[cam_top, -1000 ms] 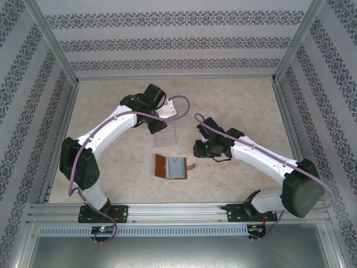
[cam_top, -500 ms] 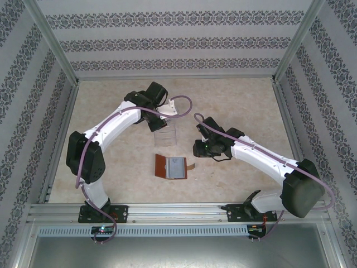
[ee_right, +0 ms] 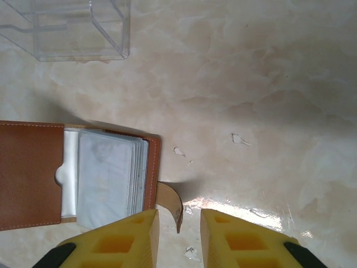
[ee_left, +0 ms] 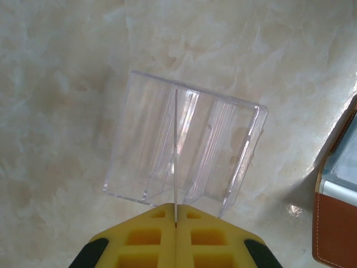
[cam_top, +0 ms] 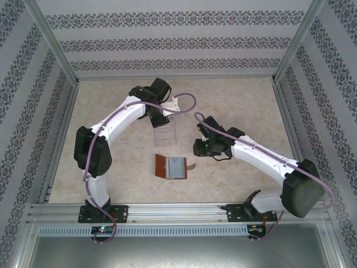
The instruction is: Take the credit cards out of the card holder
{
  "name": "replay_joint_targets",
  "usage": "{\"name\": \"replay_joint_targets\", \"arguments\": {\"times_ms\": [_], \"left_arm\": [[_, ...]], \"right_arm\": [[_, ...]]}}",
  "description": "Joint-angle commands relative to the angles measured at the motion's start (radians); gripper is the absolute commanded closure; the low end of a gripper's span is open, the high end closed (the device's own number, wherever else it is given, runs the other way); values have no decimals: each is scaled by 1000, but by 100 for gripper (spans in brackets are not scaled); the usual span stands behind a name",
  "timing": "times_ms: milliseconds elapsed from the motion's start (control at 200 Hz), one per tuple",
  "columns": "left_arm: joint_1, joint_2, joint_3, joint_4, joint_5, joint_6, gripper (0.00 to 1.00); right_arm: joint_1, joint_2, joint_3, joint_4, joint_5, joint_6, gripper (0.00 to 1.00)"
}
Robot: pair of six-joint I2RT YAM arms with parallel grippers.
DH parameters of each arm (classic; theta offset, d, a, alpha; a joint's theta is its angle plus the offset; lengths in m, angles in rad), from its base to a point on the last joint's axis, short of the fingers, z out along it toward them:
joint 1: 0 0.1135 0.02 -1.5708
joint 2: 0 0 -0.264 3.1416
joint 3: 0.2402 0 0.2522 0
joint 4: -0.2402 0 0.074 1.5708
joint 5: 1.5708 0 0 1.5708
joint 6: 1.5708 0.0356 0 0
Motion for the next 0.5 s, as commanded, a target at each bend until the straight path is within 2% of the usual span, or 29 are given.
{"name": "replay_joint_targets", "arguments": {"times_ms": [0,495], "left_arm": [[11,22,37,-73,4,44,100],[9,113,117,-143,71,75,100]], "right_arm": [[-16,-5,22,-12,20,-24,72],[-24,9,33,-12,15,-36,72]]}}
